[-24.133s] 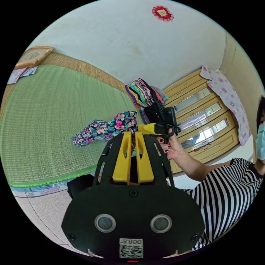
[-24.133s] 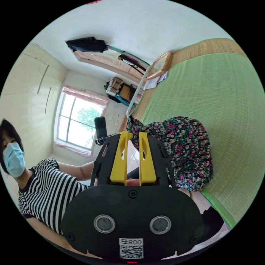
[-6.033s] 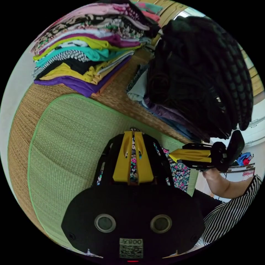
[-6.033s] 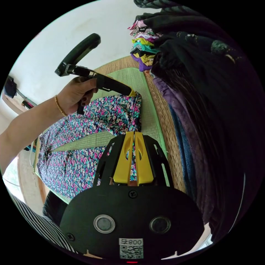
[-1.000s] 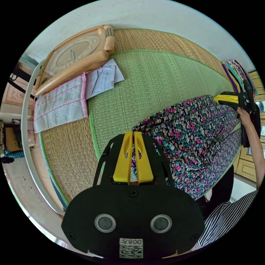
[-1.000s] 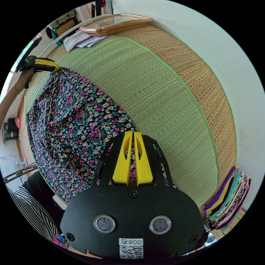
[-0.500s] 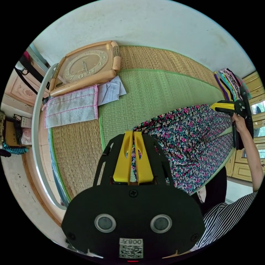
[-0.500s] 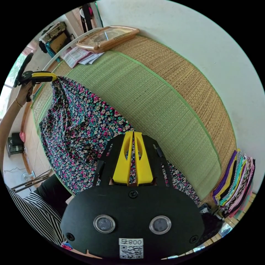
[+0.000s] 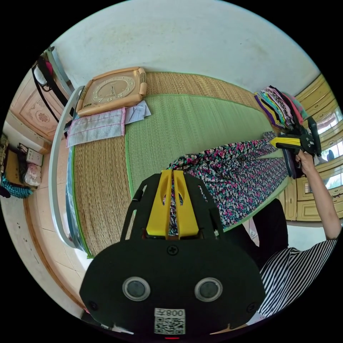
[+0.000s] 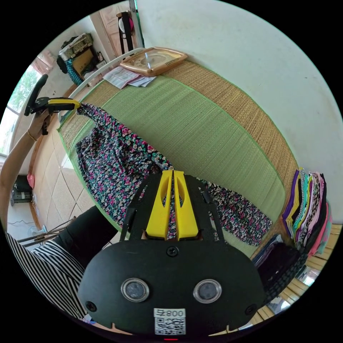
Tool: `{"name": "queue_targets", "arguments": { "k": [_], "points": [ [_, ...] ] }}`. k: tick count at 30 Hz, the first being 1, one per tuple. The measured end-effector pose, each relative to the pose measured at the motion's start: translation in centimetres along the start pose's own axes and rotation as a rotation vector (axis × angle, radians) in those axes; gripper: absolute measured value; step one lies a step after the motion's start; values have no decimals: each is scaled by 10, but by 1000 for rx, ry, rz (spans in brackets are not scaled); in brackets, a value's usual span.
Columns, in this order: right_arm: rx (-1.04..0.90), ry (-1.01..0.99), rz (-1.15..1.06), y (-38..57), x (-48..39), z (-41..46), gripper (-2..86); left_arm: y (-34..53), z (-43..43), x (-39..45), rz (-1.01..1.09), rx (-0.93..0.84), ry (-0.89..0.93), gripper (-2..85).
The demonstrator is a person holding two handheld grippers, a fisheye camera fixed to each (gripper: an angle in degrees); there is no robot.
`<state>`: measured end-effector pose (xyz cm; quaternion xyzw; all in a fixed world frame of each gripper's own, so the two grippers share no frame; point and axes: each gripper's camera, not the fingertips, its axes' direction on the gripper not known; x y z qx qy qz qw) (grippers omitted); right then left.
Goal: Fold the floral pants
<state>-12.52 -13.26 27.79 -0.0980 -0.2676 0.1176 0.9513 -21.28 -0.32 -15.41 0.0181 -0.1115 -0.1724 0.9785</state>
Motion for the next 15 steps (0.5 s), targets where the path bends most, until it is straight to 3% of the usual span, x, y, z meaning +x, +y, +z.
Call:
{"name": "queue_targets", "arguments": {
  "k": [15],
  "points": [
    [-63, -43, -42, 129, -111, -31, 1, 101, 44, 39, 102, -114, -121, 4]
  ]
}}
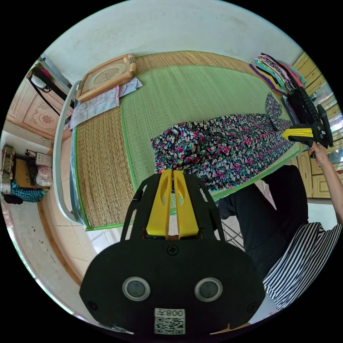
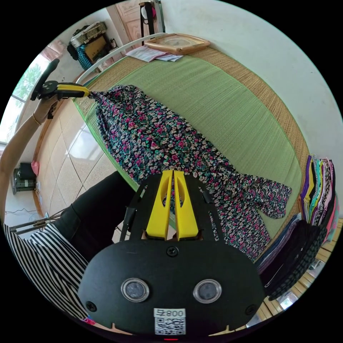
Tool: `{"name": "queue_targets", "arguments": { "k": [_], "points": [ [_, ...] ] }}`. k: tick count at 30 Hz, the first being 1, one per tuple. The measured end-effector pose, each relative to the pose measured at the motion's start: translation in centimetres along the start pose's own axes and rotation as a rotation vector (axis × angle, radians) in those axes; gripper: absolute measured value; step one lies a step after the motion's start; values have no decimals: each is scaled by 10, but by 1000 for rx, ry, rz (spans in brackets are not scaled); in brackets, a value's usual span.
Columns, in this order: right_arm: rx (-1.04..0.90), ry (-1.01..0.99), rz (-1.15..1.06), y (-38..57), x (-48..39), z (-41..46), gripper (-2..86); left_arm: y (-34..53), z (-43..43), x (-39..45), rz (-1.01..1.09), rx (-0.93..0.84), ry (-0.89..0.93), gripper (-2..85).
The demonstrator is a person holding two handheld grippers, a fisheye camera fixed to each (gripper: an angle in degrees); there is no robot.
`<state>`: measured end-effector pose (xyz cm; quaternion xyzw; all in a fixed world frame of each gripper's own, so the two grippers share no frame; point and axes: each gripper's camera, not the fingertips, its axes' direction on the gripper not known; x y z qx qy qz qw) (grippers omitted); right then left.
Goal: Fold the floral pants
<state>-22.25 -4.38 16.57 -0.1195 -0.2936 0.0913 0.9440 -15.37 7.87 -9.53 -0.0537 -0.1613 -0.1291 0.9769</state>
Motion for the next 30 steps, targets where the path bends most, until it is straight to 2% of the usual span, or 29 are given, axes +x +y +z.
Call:
{"name": "queue_targets", "arguments": {
  "k": [12, 30],
  "points": [
    [-57, -19, -2, 42, -60, -2, 2, 25, 55, 6, 18, -66, -58, 2],
    [-98, -68, -8, 72, -123, -2, 3, 34, 143, -25, -23, -133, -32, 4]
  ]
}}
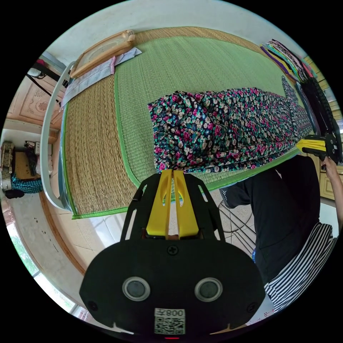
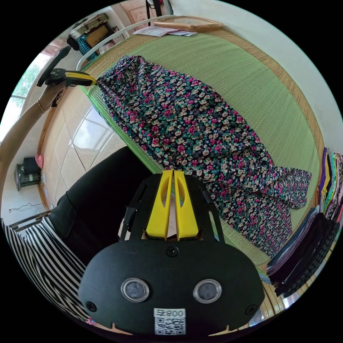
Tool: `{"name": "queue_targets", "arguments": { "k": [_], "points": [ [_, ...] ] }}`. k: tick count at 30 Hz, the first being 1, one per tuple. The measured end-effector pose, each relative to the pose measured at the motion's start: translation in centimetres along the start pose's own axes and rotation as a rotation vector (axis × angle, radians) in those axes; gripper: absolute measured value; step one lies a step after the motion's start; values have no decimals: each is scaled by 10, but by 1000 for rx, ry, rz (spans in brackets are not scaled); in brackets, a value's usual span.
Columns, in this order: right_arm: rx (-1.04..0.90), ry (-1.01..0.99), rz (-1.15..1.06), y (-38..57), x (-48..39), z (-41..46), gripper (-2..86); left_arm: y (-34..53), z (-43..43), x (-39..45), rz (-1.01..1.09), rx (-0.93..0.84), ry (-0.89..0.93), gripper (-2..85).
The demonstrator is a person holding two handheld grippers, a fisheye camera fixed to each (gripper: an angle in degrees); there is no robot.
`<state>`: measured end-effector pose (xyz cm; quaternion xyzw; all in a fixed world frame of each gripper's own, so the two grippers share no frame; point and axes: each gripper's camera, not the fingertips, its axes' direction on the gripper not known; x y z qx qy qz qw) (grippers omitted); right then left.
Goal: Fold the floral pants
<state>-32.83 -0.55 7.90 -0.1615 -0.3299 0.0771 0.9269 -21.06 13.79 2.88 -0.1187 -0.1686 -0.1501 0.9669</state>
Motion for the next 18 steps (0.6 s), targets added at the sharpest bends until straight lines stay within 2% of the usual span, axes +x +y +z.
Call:
{"name": "queue_targets", "arguments": {
  "k": [11, 18],
  "points": [
    [-9, -15, 11, 26, -28, 28, 4, -5, 49, -25, -42, -10, 38, 7],
    [16, -46, 31, 48, -34, 35, 5, 4, 67, -55, -128, 76, 161, 24]
  ]
}}
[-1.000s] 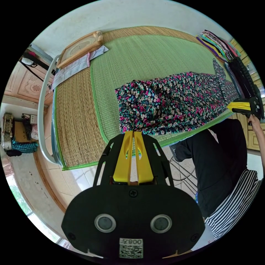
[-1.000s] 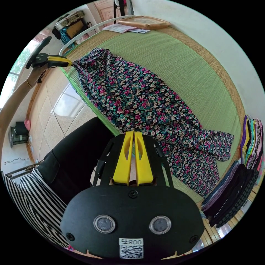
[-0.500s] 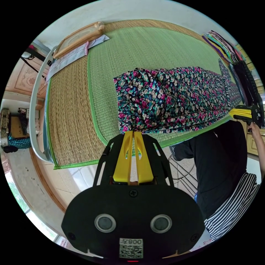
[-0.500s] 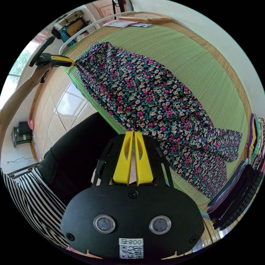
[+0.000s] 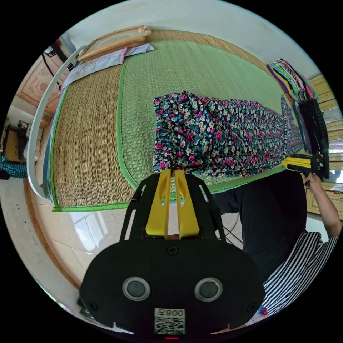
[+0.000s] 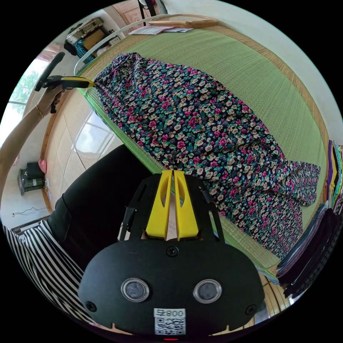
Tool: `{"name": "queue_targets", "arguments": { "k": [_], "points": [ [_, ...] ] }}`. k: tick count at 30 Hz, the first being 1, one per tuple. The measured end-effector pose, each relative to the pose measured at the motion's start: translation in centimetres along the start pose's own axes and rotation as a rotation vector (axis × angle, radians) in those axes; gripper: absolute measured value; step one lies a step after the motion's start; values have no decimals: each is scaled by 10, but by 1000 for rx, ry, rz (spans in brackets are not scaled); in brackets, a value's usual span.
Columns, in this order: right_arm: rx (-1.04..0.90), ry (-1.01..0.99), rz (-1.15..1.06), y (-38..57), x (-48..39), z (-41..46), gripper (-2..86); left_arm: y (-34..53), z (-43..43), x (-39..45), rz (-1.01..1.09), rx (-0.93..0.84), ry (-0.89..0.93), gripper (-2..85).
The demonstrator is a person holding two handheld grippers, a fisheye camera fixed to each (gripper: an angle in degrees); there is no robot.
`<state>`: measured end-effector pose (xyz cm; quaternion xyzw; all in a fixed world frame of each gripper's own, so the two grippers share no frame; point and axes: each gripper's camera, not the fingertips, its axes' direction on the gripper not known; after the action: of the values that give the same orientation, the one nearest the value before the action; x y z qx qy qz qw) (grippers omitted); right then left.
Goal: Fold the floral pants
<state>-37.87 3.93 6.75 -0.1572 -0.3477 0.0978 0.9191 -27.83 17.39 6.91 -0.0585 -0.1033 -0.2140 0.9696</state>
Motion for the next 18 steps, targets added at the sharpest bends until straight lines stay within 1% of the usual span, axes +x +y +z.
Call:
{"name": "queue_targets", "arguments": {
  "k": [4, 10, 13, 14, 17, 18],
  "points": [
    [17, -2, 7, 15, -5, 8, 5, 5, 4, -24, -72, 86, 102, 38],
    [33, -38, 25, 37, -1, 22, 9, 0, 21, -54, -224, 183, 187, 43],
    [30, -31, 26, 46, -2, 31, 9, -8, 38, -63, -270, 177, 245, 44],
    [30, -21, 23, 49, -3, 35, 9, -10, 42, -64, -274, 167, 244, 44],
    [34, -18, 31, 59, -1, 46, 9, -19, 64, -62, -270, 94, 163, 36],
    [36, -21, 36, 62, 0, 48, 9, -21, 69, -60, -252, 97, 139, 33]
  ]
}}
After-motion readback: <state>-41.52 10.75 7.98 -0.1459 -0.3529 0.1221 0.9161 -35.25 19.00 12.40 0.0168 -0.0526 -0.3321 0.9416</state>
